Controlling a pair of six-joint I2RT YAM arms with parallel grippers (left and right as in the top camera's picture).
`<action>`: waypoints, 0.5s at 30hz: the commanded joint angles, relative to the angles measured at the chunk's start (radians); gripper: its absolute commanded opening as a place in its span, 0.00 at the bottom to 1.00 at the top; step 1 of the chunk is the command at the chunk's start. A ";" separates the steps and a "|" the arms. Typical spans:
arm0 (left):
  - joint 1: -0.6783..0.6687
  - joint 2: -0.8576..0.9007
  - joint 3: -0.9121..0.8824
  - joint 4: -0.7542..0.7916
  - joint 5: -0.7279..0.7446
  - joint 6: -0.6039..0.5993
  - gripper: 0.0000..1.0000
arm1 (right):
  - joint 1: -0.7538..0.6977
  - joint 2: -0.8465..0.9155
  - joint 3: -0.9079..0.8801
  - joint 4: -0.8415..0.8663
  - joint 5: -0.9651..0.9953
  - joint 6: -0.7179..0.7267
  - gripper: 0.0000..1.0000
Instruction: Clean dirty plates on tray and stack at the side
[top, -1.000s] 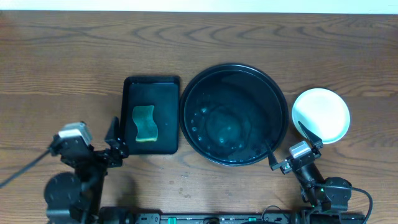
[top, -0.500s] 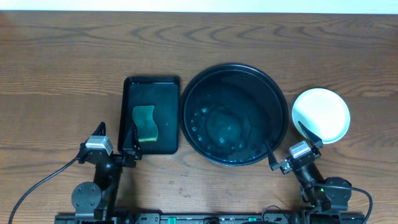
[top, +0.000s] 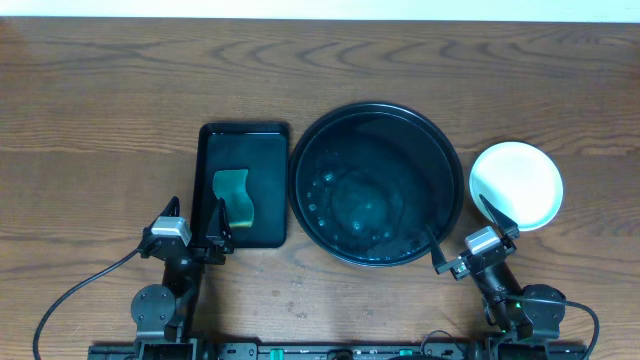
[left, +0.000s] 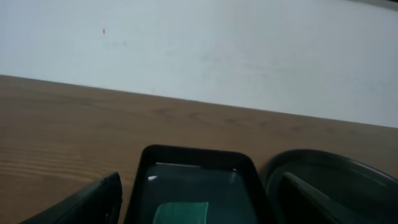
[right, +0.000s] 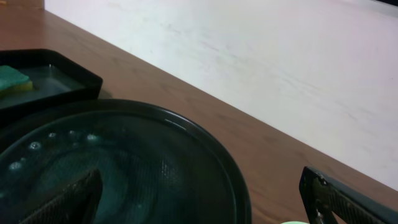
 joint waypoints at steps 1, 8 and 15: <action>0.001 -0.009 -0.002 -0.044 0.017 0.017 0.81 | 0.010 -0.006 -0.004 -0.001 0.002 0.005 0.99; 0.001 -0.008 -0.002 -0.132 0.013 0.017 0.81 | 0.010 -0.006 -0.004 -0.001 0.003 0.005 0.99; 0.001 -0.007 -0.002 -0.132 0.013 0.017 0.81 | 0.010 -0.006 -0.004 -0.001 0.002 0.005 0.99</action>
